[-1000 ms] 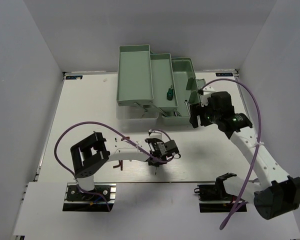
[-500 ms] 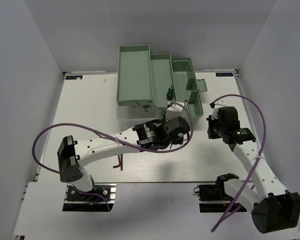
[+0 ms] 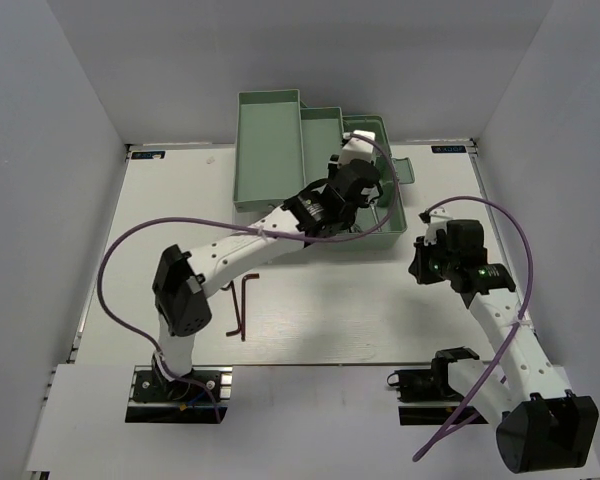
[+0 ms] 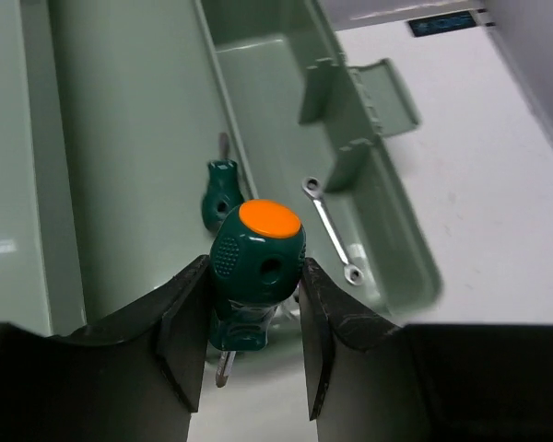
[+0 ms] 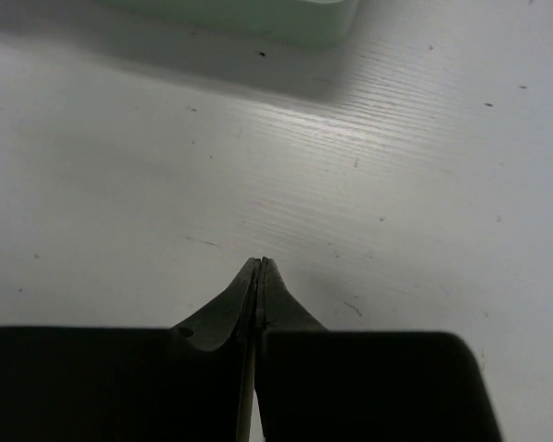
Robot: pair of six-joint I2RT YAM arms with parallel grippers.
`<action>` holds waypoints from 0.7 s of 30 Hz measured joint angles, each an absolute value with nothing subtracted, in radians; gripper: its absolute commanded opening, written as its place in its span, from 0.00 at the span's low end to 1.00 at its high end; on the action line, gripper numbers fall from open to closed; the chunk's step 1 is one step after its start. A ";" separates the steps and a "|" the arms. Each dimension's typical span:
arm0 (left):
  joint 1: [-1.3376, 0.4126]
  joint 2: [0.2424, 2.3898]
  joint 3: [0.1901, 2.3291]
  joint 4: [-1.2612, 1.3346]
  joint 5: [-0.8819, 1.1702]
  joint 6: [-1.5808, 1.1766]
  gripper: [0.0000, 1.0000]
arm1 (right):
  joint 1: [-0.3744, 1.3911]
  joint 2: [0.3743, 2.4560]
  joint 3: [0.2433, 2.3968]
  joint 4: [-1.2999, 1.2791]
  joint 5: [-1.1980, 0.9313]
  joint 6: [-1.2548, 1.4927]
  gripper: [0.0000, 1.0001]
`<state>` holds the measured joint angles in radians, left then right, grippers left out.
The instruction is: Sort the tools into containers
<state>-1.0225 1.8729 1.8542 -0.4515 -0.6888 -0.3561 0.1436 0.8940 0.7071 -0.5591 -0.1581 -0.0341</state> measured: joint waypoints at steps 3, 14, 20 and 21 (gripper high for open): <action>-0.979 1.952 1.872 -0.392 -0.699 -0.296 0.00 | 0.136 0.894 0.705 -0.558 -0.202 -0.045 0.00; -0.865 2.122 2.007 -0.384 -0.678 -0.213 0.64 | 0.100 0.891 0.704 -0.558 -0.271 -0.064 0.39; -0.855 2.100 2.055 -0.385 -0.636 -0.191 0.68 | 0.090 0.891 0.704 -0.558 -0.305 -0.072 0.41; -0.855 2.090 2.055 -0.389 -0.626 -0.187 0.68 | 0.088 0.891 0.704 -0.558 -0.311 -0.074 0.41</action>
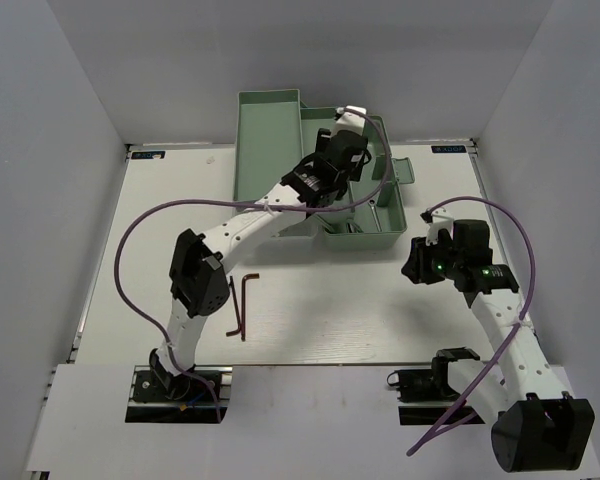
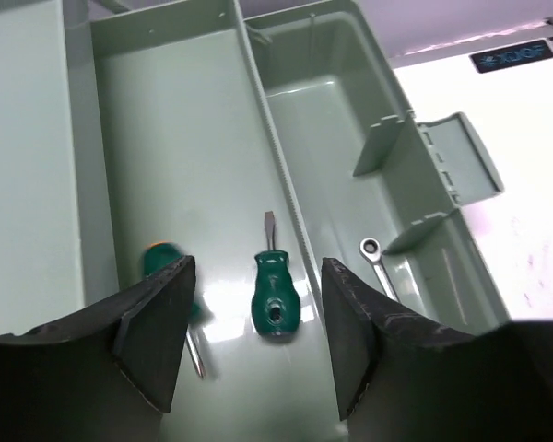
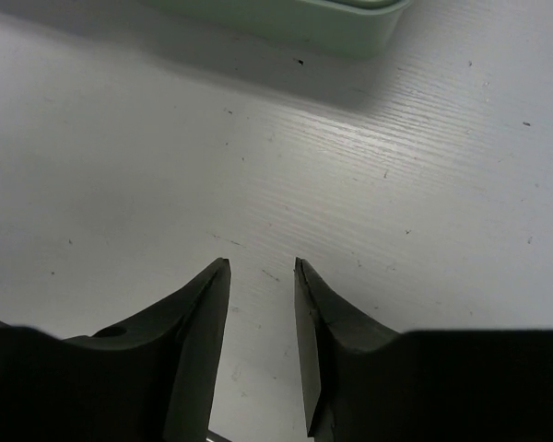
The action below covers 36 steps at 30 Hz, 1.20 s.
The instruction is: Sort the tools into containers
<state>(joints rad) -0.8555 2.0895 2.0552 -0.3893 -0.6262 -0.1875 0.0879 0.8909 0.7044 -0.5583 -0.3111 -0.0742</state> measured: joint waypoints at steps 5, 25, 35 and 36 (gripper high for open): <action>-0.868 1.918 1.890 -0.411 -0.591 -0.201 0.34 | 0.078 0.891 0.704 -0.559 -0.350 -0.086 0.34; -0.746 1.119 0.975 -0.931 -0.718 -1.008 0.83 | 0.078 0.903 0.688 -0.558 -0.427 -0.102 0.19; -0.532 1.185 0.846 -0.811 -0.562 -1.059 0.56 | 0.078 0.899 0.688 -0.559 -0.429 -0.102 0.19; -0.510 1.194 0.831 -0.795 -0.546 -1.059 0.55 | 0.078 0.897 0.688 -0.559 -0.429 -0.102 0.19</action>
